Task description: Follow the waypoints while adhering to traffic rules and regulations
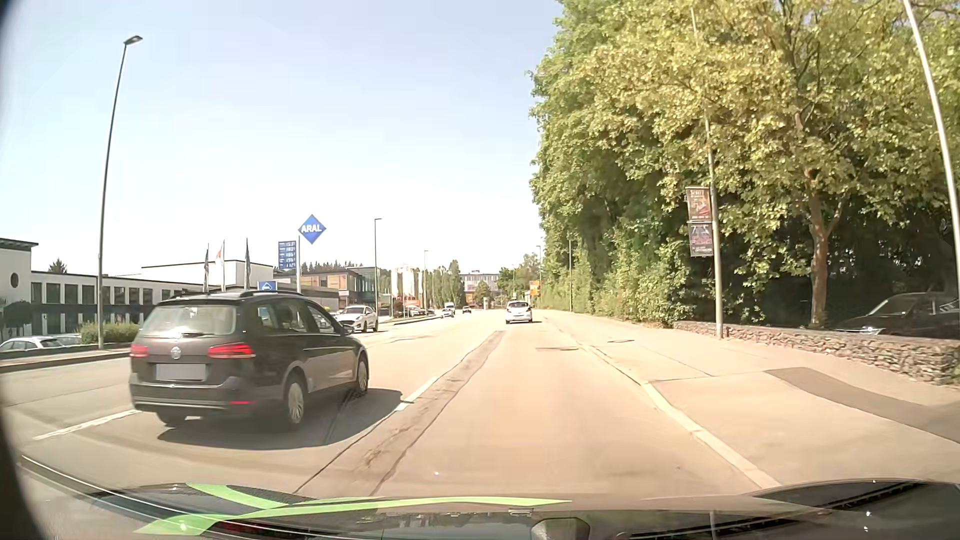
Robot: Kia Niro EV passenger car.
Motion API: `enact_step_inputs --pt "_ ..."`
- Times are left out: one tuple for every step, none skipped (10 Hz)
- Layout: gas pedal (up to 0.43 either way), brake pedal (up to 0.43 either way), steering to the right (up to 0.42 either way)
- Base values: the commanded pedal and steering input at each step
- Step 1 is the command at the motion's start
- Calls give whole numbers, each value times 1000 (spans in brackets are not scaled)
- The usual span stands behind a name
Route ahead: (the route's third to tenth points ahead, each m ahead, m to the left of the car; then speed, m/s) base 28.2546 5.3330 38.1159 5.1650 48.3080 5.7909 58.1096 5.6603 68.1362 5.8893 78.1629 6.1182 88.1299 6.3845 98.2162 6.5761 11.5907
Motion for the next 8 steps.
enact_step_inputs --pt "169 0 2" --pt "169 0 3" --pt "169 0 2" --pt "169 0 2" --pt "169 0 2" --pt "169 0 2" --pt "169 0 2" --pt "169 0 2"
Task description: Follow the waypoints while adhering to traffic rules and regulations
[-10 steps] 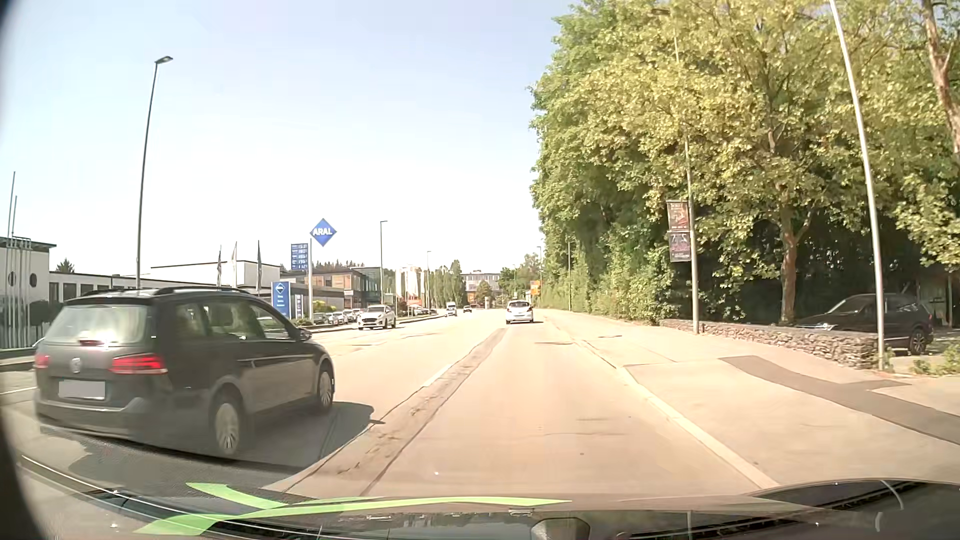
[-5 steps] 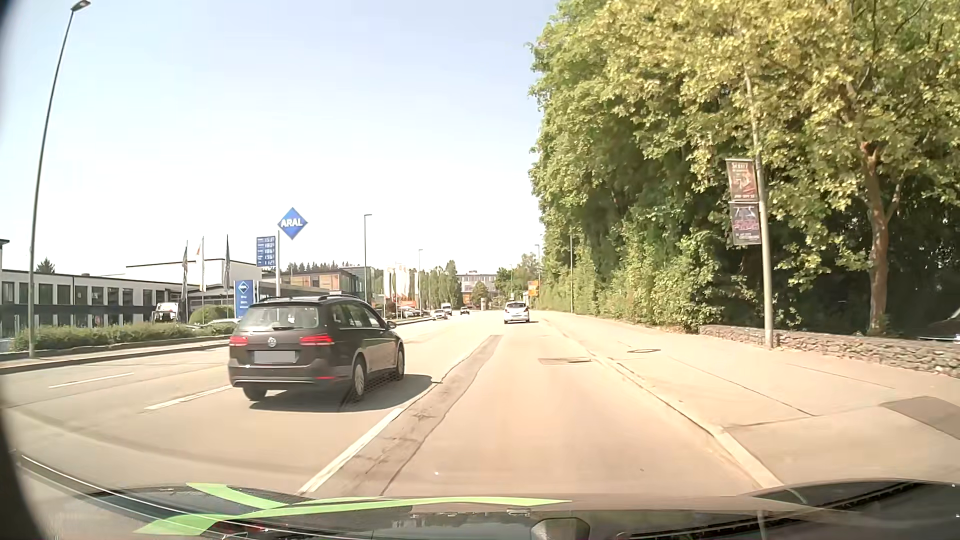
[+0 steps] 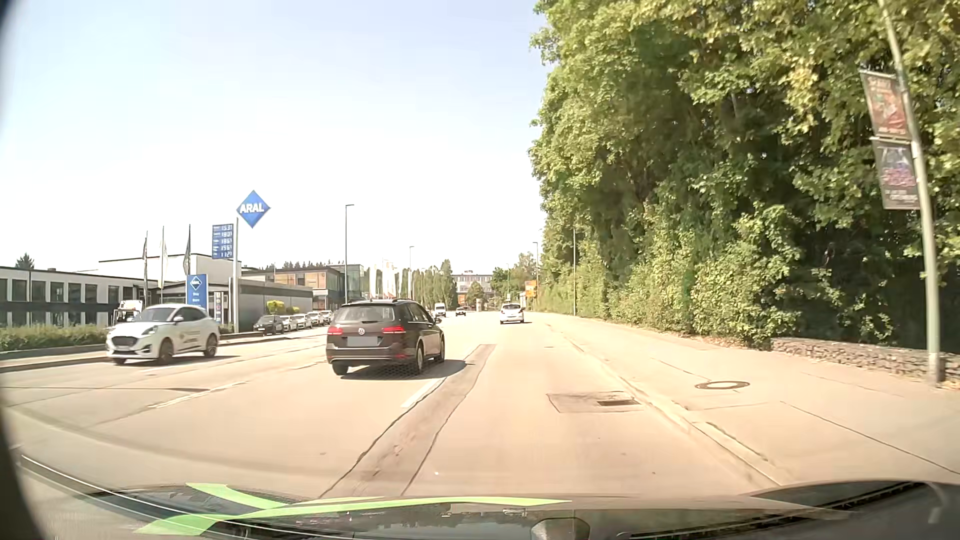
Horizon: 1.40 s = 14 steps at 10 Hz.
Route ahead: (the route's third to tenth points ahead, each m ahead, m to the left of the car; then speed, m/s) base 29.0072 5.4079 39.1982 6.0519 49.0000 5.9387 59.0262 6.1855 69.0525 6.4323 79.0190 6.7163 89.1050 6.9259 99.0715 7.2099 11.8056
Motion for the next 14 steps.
enact_step_inputs --pt "169 0 2" --pt "169 0 2" --pt "169 0 2" --pt "169 0 2" --pt "169 0 1" --pt "169 0 0" --pt "169 0 -1" --pt "169 0 -2" --pt "169 0 -1" --pt "169 0 -3" --pt "169 0 -4" --pt "169 0 -5" --pt "169 0 -7" --pt "169 0 -6"
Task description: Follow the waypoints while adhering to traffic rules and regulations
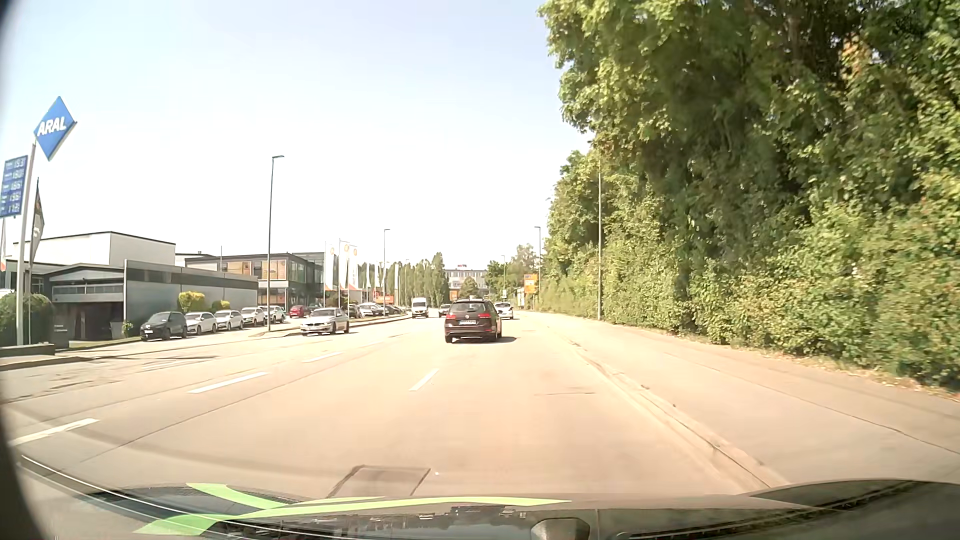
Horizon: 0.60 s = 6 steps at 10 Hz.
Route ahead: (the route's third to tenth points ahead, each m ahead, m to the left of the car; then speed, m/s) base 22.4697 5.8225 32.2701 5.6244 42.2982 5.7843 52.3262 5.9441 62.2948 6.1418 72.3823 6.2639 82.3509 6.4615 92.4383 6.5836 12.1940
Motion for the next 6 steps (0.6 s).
enact_step_inputs --pt "169 0 -7" --pt "169 0 -7" --pt "169 0 -7" --pt "169 0 -7" --pt "169 0 -7" --pt "169 0 -6"
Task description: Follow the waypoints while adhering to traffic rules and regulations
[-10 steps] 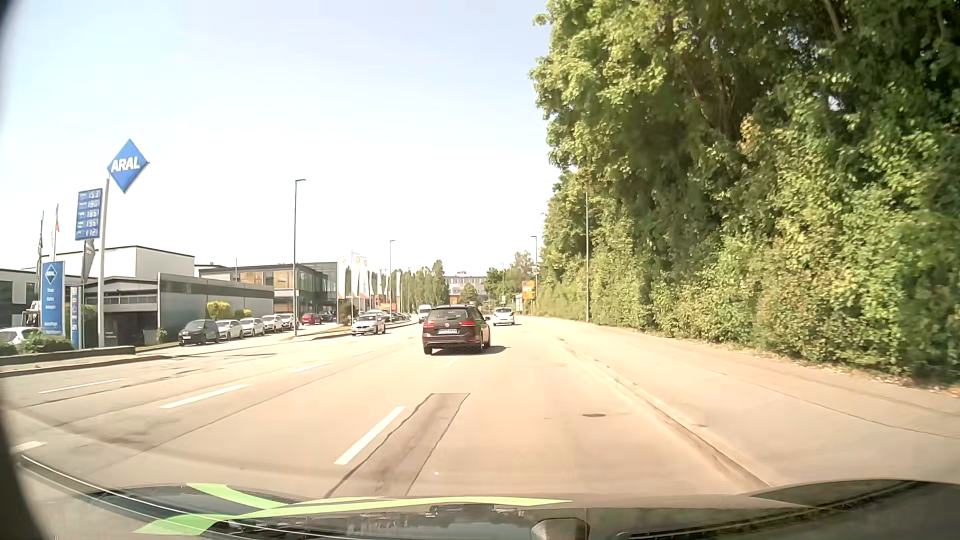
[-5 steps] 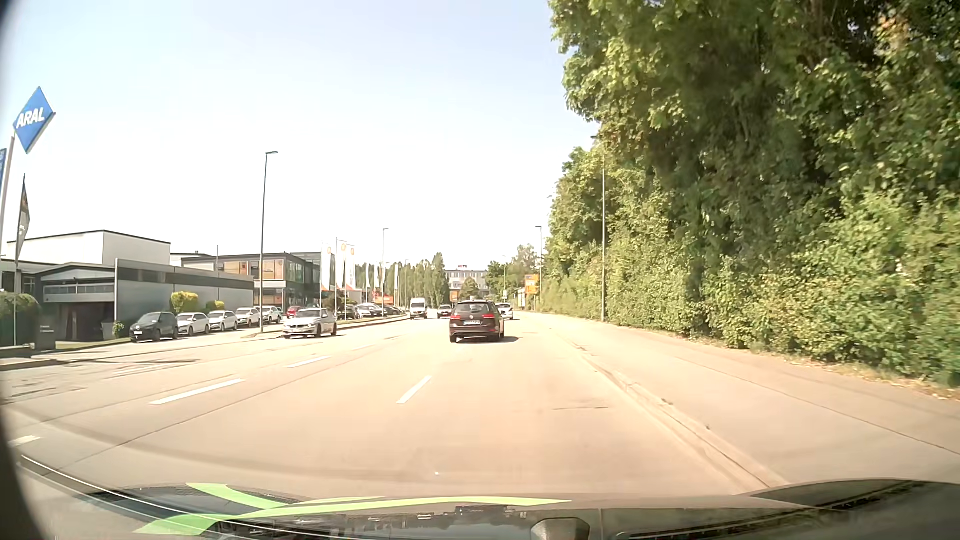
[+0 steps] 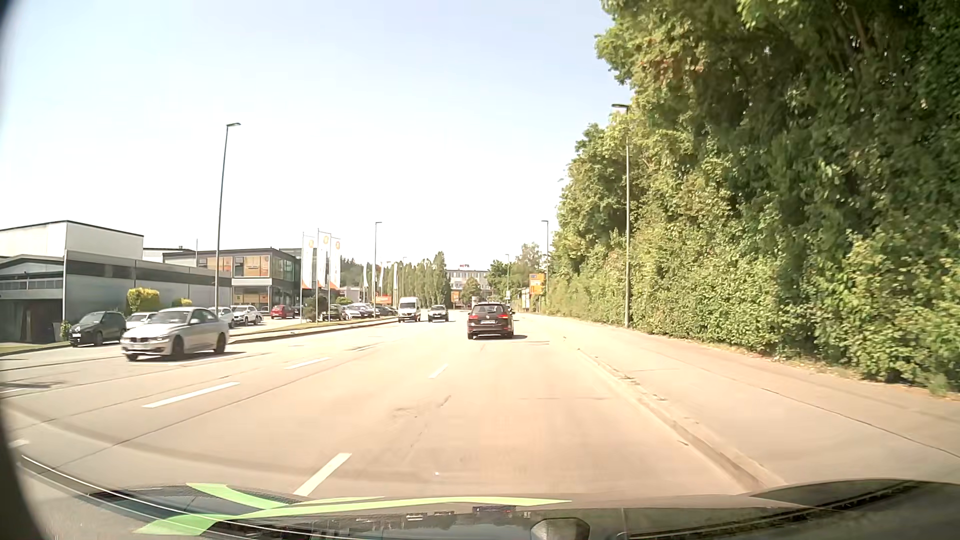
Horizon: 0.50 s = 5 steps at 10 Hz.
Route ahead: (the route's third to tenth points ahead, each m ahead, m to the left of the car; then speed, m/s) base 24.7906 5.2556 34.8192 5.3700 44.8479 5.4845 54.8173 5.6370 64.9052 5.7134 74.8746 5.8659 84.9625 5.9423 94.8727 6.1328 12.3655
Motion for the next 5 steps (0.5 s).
enact_step_inputs --pt "169 0 -7" --pt "169 0 -6" --pt "169 0 -6" --pt "169 0 -6" --pt "169 0 -6"
